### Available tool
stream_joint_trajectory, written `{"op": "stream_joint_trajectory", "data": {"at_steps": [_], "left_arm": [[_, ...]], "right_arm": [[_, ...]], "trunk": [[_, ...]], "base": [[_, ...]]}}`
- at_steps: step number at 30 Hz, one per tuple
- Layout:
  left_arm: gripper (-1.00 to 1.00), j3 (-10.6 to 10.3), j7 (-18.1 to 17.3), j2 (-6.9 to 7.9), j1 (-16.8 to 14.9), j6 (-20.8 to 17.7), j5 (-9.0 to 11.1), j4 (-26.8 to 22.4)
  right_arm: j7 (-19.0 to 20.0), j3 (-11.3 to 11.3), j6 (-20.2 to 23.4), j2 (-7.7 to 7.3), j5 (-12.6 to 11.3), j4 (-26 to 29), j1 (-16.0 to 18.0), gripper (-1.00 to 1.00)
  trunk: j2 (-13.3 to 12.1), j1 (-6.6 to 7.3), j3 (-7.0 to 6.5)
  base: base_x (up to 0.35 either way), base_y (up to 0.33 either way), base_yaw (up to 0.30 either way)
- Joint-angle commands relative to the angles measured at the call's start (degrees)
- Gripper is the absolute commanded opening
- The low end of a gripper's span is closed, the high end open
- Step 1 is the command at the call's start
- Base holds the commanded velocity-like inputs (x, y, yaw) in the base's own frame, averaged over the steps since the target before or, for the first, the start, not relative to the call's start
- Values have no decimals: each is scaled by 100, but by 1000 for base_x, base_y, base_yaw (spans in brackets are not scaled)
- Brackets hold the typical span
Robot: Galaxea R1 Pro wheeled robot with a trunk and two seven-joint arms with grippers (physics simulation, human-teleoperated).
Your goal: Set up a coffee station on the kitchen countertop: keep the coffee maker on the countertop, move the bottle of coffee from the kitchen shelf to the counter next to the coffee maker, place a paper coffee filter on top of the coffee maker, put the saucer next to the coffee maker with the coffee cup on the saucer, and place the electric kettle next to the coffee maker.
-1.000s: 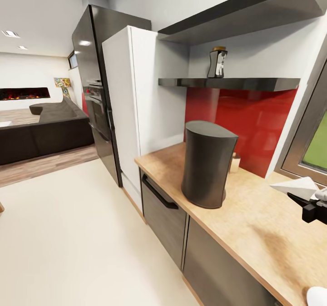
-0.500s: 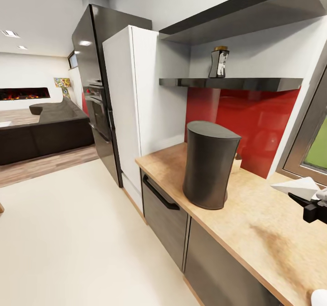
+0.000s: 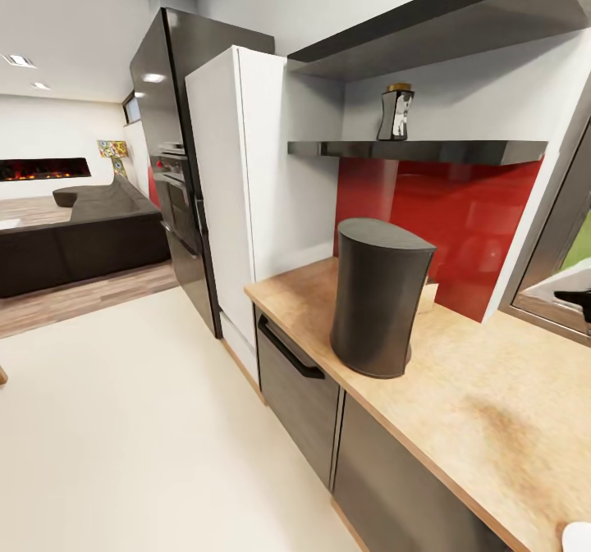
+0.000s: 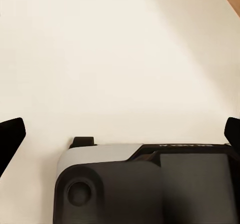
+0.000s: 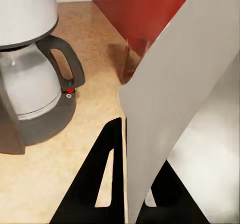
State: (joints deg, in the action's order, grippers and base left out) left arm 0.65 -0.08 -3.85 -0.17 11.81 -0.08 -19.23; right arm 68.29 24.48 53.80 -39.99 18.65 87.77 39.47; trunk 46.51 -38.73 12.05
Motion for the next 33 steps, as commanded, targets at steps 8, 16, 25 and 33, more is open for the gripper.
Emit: {"op": "stream_joint_trajectory", "data": {"at_steps": [8,16,25,33], "left_arm": [[100,6,-1,-1,-1,14,-1,-2],[100,6,-1,-1,-1,14,-1,-2],[100,0,-6,-37,-1,44,-24,-35],[100,0,-6,-37,-1,44,-24,-35]], "right_arm": [[67,-1307,314,-148,962,-26,1093,-100],[88,-1817,332,-144,1101,-212,1835,-100],[142,-2166,200,-22,1213,-391,2384,-100],[142,-2166,-80,42,1243,-475,2641,-100]], "trunk": [[6,-1,9],[6,-1,9],[7,-1,8],[7,-1,8]], "base": [[0,0,0],[0,0,0],[0,0,0],[0,0,0]]}}
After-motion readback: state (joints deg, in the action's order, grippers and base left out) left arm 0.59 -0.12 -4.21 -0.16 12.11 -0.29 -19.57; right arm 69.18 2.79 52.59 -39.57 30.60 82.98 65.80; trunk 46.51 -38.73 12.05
